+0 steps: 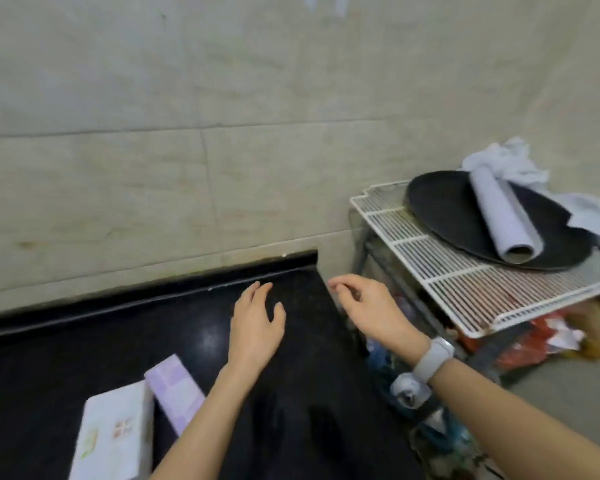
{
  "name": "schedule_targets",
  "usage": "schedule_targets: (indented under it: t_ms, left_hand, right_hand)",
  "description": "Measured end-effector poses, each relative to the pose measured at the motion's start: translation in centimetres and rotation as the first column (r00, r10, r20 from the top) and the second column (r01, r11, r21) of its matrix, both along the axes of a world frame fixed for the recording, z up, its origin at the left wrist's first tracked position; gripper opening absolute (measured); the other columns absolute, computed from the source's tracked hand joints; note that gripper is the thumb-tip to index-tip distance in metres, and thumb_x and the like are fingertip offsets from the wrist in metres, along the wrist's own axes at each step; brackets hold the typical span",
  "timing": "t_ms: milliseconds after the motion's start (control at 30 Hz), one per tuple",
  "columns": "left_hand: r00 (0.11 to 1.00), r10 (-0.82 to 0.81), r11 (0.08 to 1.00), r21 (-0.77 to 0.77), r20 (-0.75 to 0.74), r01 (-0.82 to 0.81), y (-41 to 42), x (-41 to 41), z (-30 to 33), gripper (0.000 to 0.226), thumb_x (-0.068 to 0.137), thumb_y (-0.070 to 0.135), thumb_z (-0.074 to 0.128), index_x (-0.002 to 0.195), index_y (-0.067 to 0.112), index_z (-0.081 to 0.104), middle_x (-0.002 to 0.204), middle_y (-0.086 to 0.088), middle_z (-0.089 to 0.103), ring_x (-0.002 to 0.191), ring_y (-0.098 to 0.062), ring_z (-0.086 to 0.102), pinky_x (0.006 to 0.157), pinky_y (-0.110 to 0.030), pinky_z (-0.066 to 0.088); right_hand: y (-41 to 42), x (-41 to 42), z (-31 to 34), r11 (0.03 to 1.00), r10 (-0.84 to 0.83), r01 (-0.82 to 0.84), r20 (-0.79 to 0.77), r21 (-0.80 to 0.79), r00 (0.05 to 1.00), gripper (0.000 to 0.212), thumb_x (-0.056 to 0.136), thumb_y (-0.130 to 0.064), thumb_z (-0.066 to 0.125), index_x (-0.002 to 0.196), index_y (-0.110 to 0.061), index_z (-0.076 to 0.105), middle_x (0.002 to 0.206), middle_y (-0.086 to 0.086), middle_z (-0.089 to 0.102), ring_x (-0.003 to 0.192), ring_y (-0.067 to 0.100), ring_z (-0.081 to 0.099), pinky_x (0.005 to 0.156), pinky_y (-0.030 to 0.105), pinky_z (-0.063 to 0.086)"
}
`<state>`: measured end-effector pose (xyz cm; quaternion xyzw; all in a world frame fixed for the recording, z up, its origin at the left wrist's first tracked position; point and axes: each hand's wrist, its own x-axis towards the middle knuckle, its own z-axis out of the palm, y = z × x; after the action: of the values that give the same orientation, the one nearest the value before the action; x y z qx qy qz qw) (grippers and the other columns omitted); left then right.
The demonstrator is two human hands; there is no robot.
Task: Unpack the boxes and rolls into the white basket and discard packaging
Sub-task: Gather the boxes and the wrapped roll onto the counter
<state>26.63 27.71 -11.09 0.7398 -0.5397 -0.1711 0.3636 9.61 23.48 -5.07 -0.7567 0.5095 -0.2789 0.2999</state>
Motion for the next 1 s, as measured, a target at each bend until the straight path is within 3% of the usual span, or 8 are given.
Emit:
schedule_targets:
  t_ms: [167,267,367,467,567,667,800,1000]
  left_hand:
    - [0.949,-0.291,0.933,-0.182,0.123,0.310,-8.8,-10.5,6.1,0.043,0.091,0.019,0.051,0.132,0.008,0.045,0.138,-0.011,0.047,0.129,-0.025,0.042,0.108,-0.031,0.028]
    - [0.890,-0.409,0.879,-0.176,0.201,0.444,-13.3,-17.0,8.3,0.046,0.093,0.026,0.046,0.136,0.011,0.040,0.143,-0.008,0.040,0.134,-0.024,0.036,0.110,-0.033,0.027]
    - [0.821,-0.467,0.872,0.018,0.329,0.489,-16.6,-22.3,8.4,0.053,0.095,0.037,0.039,0.143,0.018,0.028,0.154,-0.006,0.024,0.143,-0.022,0.016,0.116,-0.043,0.020]
    - [0.783,-0.507,0.861,0.246,0.361,0.444,-18.1,-25.2,7.1,0.056,0.096,0.045,0.030,0.146,0.023,0.019,0.158,-0.002,0.009,0.146,-0.021,-0.003,0.116,-0.053,0.005]
    - [0.796,-0.485,0.871,0.277,0.361,0.405,-18.2,-25.8,5.2,0.055,0.095,0.049,0.023,0.145,0.024,0.022,0.158,0.001,0.007,0.145,-0.018,-0.009,0.115,-0.057,-0.001]
    - [0.788,-0.483,0.874,0.268,0.382,0.405,-18.3,-25.5,4.8,0.055,0.095,0.051,0.023,0.144,0.027,0.024,0.158,0.003,0.008,0.145,-0.017,-0.008,0.115,-0.058,-0.002]
    - [0.786,-0.499,0.866,0.243,0.364,0.437,-18.3,-24.7,5.8,0.050,0.096,0.043,0.029,0.142,0.025,0.029,0.157,-0.001,0.015,0.146,-0.020,0.000,0.115,-0.058,-0.001]
    - [0.928,-0.265,0.953,-0.077,0.262,0.294,-15.0,-18.3,6.2,0.043,0.093,0.029,0.046,0.134,0.018,0.045,0.146,-0.006,0.039,0.137,-0.022,0.031,0.114,-0.049,0.022]
  right_hand:
    - [-6.0,-11.4,5.1,0.887,-0.320,0.310,0.028,-0.343,0.947,0.021,0.087,-0.008,0.050,0.102,-0.009,0.065,0.105,0.013,0.067,0.101,0.028,0.057,0.090,0.037,0.043]
    - [-9.8,-17.8,6.0,0.773,-0.563,0.450,-0.156,-0.447,0.812,0.032,0.087,-0.024,0.051,0.116,-0.010,0.054,0.122,0.015,0.056,0.115,0.033,0.047,0.093,0.046,0.040]
    - [-13.0,-21.8,5.2,0.785,-0.618,0.547,-0.419,-0.290,0.665,0.072,0.082,-0.052,0.051,0.136,-0.010,0.027,0.142,0.020,0.032,0.128,0.039,0.032,0.100,0.049,0.034]
    - [-15.3,-23.2,3.8,0.839,-0.493,0.541,-0.506,-0.060,0.708,0.092,0.077,-0.064,0.049,0.142,-0.015,0.006,0.144,0.021,0.027,0.128,0.039,0.032,0.100,0.047,0.035]
    - [-16.4,-23.0,2.9,0.880,-0.416,0.473,-0.541,-0.037,0.731,0.088,0.081,-0.050,0.055,0.142,-0.016,0.002,0.139,0.021,0.027,0.123,0.039,0.036,0.095,0.045,0.040]
    - [-17.0,-23.3,2.7,0.872,-0.421,0.489,-0.469,0.026,0.776,0.080,0.085,-0.032,0.052,0.143,-0.016,-0.002,0.136,0.024,0.027,0.118,0.042,0.038,0.093,0.045,0.040]
    - [-16.4,-23.8,3.8,0.871,-0.449,0.473,-0.177,0.131,0.876,0.070,0.085,-0.029,0.049,0.141,-0.016,0.009,0.132,0.025,0.038,0.110,0.041,0.046,0.085,0.038,0.039]
    - [-10.3,-19.6,7.1,0.983,-0.166,0.173,0.107,-0.061,0.980,0.063,0.081,-0.018,0.050,0.137,-0.028,0.022,0.118,0.005,0.051,0.095,0.021,0.051,0.078,0.038,0.049]
